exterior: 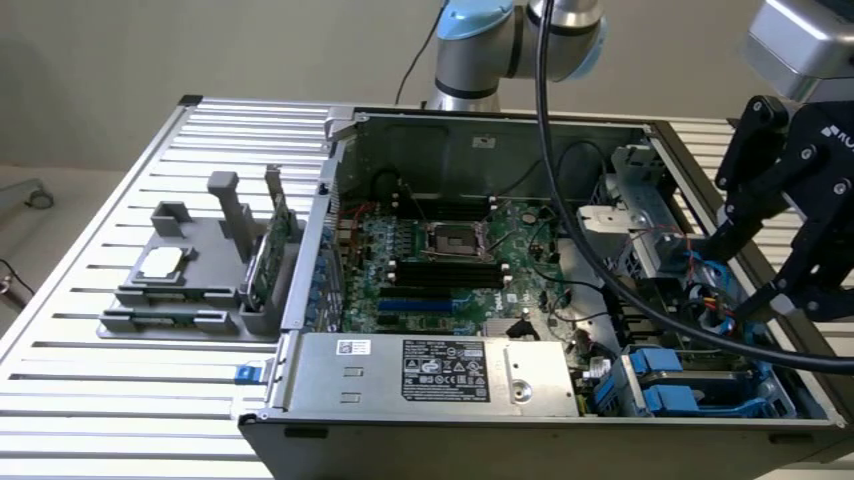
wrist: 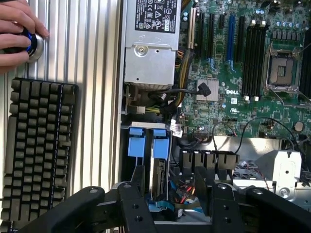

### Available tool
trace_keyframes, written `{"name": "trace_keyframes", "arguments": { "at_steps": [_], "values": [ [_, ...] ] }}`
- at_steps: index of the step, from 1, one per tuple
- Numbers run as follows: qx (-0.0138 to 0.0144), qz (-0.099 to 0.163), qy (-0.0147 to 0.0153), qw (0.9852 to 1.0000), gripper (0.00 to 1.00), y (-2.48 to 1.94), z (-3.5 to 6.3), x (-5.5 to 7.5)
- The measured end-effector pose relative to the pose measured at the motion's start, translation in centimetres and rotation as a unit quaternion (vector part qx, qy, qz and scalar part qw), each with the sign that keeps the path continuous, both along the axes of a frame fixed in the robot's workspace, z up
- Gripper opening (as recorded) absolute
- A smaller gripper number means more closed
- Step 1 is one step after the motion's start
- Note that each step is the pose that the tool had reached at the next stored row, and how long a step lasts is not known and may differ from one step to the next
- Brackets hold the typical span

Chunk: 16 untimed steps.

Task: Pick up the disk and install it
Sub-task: 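Insert the first disk wire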

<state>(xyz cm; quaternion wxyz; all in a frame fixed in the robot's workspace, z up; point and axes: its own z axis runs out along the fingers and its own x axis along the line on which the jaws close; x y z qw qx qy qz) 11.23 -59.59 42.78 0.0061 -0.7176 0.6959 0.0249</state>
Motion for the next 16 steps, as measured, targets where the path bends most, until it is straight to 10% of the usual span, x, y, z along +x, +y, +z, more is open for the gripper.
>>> {"name": "trace_keyframes", "arguments": {
  "at_steps": [8, 16],
  "values": [
    [0.0, -0.072, 0.0, 0.9974, 0.54, 0.0, -0.4, 0.01],
    [0.0, -0.144, 0.0, 0.9895, 0.54, 0.0, -0.88, 0.0]
  ]
}}
